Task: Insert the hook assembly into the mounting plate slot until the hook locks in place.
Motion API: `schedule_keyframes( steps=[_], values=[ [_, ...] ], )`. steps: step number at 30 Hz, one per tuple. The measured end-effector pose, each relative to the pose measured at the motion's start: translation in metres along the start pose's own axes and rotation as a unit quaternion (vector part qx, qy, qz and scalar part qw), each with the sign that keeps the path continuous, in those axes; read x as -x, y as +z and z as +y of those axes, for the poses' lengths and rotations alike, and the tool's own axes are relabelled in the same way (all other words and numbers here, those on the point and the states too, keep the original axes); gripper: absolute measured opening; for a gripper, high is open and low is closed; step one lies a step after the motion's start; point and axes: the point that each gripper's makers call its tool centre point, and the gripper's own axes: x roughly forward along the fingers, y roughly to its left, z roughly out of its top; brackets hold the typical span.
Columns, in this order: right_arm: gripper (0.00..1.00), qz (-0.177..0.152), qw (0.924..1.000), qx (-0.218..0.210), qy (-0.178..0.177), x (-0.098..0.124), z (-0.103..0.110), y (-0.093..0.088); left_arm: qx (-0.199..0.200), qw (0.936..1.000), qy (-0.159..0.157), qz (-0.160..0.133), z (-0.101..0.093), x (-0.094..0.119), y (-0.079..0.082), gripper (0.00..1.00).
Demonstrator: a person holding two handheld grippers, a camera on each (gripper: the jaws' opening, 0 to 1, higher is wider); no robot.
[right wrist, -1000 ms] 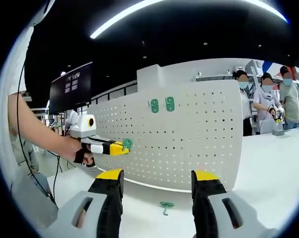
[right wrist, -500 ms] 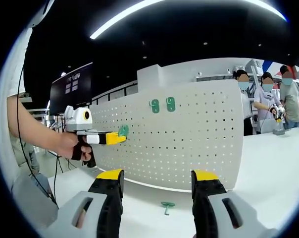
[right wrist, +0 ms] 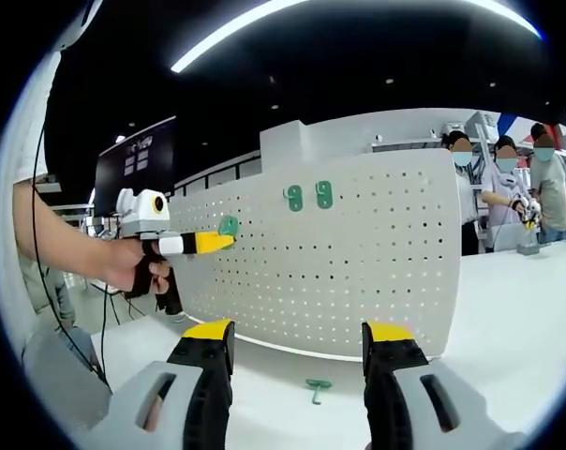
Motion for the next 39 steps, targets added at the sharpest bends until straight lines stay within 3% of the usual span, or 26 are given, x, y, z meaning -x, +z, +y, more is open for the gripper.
schedule_keyframes(
  steps=[15,21,25,30,39],
  values=[
    [0.53,-0.009,0.9999,-0.005,0.012,-0.005,0.006,0.008,-0.002,1.0,0.002,0.004,-0.001,0.001,-0.001,0.02],
    [0.53,-0.029,0.9981,-0.046,0.028,-0.004,0.011,0.016,-0.003,1.0,0.002,0.005,-0.001,0.001,-0.002,0.02],
    [0.52,-0.049,0.9908,-0.115,0.052,-0.003,0.017,0.022,-0.001,1.0,0.003,0.004,-0.001,0.001,-0.002,0.02],
    [0.5,-0.052,0.9865,-0.14,0.067,-0.004,0.02,0.022,-0.001,1.0,0.003,0.005,0.0,0.002,-0.003,0.02],
    [0.41,-0.054,0.9893,-0.108,0.082,-0.01,0.033,0.028,0.001,1.0,0.006,0.006,0.0,0.003,-0.003,0.02]
  ],
)
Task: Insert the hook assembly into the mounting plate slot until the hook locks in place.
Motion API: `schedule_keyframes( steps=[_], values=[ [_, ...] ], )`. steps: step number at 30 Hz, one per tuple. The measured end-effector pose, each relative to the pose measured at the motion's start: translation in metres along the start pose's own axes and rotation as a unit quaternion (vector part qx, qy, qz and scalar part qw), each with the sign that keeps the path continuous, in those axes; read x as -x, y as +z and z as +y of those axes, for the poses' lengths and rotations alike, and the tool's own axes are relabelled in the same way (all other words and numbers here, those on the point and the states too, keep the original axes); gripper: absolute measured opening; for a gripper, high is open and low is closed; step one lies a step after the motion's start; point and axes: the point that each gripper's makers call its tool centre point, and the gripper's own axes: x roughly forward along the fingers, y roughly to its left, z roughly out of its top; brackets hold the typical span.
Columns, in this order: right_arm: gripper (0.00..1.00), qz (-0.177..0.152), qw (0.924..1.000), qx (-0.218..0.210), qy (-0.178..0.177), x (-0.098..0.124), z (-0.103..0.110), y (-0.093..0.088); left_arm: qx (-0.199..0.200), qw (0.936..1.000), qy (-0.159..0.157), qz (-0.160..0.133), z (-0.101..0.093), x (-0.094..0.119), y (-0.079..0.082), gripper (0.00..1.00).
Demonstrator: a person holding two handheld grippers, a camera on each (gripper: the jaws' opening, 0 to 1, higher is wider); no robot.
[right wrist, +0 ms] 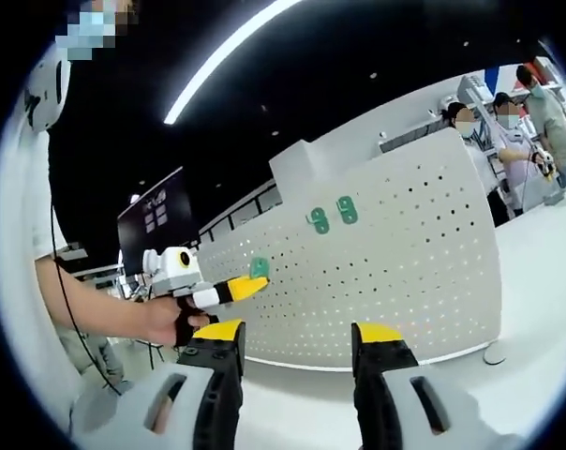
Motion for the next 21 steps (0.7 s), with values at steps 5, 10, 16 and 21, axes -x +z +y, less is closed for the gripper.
schedule_keyframes(
  steps=[5,10,16,21],
  values=[
    [0.38,0.007,0.9999,0.0,0.012,-0.008,0.006,-0.002,0.0,1.0,0.001,0.001,-0.001,0.0,-0.001,0.02],
    [0.37,0.005,0.9998,0.003,0.018,-0.016,0.013,0.001,0.001,1.0,0.002,0.001,-0.002,0.0,-0.001,0.02],
    [0.37,0.004,0.9996,0.004,0.026,-0.026,0.018,0.001,0.002,1.0,0.003,0.001,-0.003,0.001,0.0,0.02],
    [0.37,-0.002,0.9993,0.011,0.035,-0.04,0.026,0.006,0.004,1.0,0.004,0.002,-0.003,0.001,-0.001,0.02]
  ],
)
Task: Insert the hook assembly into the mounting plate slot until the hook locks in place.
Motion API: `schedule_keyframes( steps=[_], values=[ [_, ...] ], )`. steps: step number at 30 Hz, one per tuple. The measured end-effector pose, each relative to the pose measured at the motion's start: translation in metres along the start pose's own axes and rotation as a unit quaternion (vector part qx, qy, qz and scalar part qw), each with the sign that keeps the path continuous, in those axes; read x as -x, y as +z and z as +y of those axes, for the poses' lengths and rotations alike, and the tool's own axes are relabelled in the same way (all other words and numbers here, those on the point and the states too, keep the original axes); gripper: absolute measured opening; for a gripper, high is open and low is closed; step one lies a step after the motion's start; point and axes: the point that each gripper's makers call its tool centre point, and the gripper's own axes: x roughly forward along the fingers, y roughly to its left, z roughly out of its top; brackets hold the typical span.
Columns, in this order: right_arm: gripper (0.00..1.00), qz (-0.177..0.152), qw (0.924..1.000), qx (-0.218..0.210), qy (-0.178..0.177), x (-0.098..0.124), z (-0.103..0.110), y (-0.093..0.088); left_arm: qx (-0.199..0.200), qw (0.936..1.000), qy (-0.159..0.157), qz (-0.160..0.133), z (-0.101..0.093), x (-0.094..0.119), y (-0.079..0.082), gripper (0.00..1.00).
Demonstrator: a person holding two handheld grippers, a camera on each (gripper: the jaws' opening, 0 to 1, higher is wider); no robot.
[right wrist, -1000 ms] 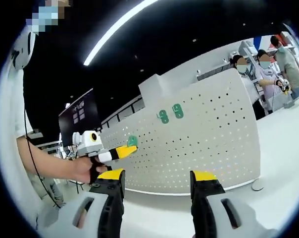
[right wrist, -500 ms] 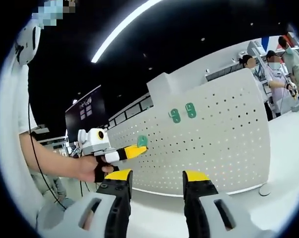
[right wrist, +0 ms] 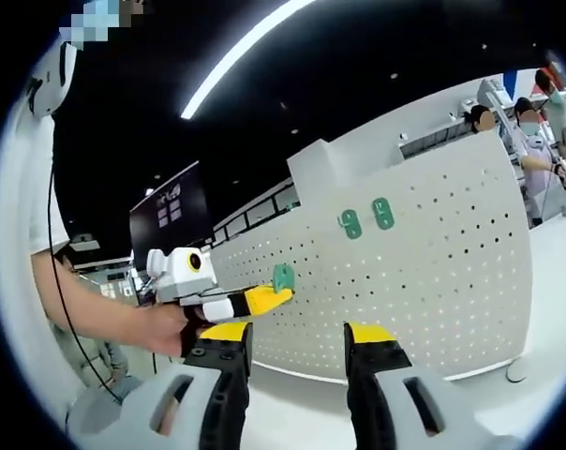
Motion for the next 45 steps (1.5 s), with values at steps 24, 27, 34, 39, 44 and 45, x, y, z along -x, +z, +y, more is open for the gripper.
schedule_keyframes(
  steps=[24,27,34,39,44,45],
  values=[
    [0.34,-0.009,0.9995,0.01,0.03,-0.04,0.02,0.01,0.001,1.0,0.006,-0.002,0.0,0.001,0.0,0.02],
    [0.33,-0.008,0.9994,0.01,0.031,-0.042,0.022,0.009,0.001,1.0,0.007,-0.002,0.001,0.001,0.0,0.02],
    [0.33,-0.008,0.9992,0.014,0.037,-0.05,0.026,0.011,0.002,0.9999,0.009,-0.004,0.001,0.002,0.001,0.02],
    [0.31,-0.005,0.999,0.011,0.042,-0.054,0.029,0.009,0.005,0.9999,0.012,-0.006,0.002,0.001,0.002,0.02],
    [0.29,-0.012,0.9991,0.012,0.038,-0.058,0.029,0.011,0.004,0.9999,0.01,-0.006,0.0,0.0,0.002,0.02],
    [0.29,-0.011,0.9991,0.012,0.039,-0.06,0.03,0.011,0.005,0.9999,0.011,-0.006,0.0,0.0,0.002,0.02]
  ],
)
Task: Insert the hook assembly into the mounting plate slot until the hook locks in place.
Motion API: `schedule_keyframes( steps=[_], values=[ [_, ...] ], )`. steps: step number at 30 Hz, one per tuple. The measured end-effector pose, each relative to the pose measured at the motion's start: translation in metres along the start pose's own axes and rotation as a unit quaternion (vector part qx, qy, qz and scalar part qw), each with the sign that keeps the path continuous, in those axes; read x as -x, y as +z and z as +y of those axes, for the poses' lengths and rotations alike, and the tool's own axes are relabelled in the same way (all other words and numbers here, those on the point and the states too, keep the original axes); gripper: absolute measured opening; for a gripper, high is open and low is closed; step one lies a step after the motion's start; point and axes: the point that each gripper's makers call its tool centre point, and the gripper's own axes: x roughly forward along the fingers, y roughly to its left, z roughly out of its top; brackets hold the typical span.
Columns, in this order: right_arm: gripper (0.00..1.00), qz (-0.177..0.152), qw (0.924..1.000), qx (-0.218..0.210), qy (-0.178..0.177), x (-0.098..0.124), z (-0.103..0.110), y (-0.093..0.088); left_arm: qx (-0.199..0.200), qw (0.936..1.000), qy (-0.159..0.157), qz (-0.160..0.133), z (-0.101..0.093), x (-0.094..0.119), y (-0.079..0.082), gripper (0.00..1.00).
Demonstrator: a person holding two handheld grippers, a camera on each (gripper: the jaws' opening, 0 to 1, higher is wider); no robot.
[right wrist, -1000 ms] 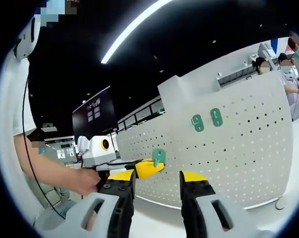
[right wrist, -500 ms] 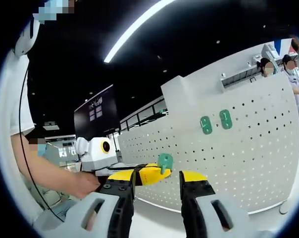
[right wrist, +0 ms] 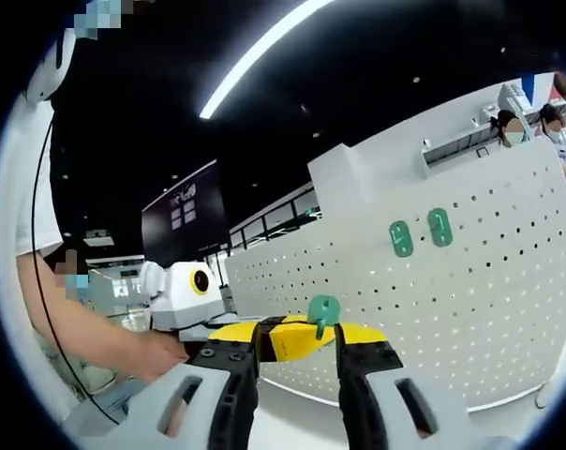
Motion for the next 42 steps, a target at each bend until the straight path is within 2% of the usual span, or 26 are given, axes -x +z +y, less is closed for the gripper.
schedule_keyframes(
  steps=[22,36,38,42],
  values=[
    [0.15,-0.007,0.9997,0.005,-0.021,-0.012,-0.01,0.002,0.0,1.0,0.001,-0.003,-0.005,-0.001,0.003,0.02],
    [0.05,-0.015,0.9992,-0.032,-0.021,-0.014,-0.015,0.002,-0.013,0.9999,0.003,-0.011,-0.007,0.001,0.006,0.02],
    [0.04,-0.015,0.9995,-0.02,-0.02,-0.014,-0.015,0.002,-0.014,0.9999,0.003,-0.009,-0.007,0.001,0.006,0.02],
    [0.04,-0.017,0.9992,-0.027,-0.023,-0.014,-0.015,0.002,-0.018,0.9998,0.004,-0.008,-0.008,0.0,0.005,0.01]
  ],
)
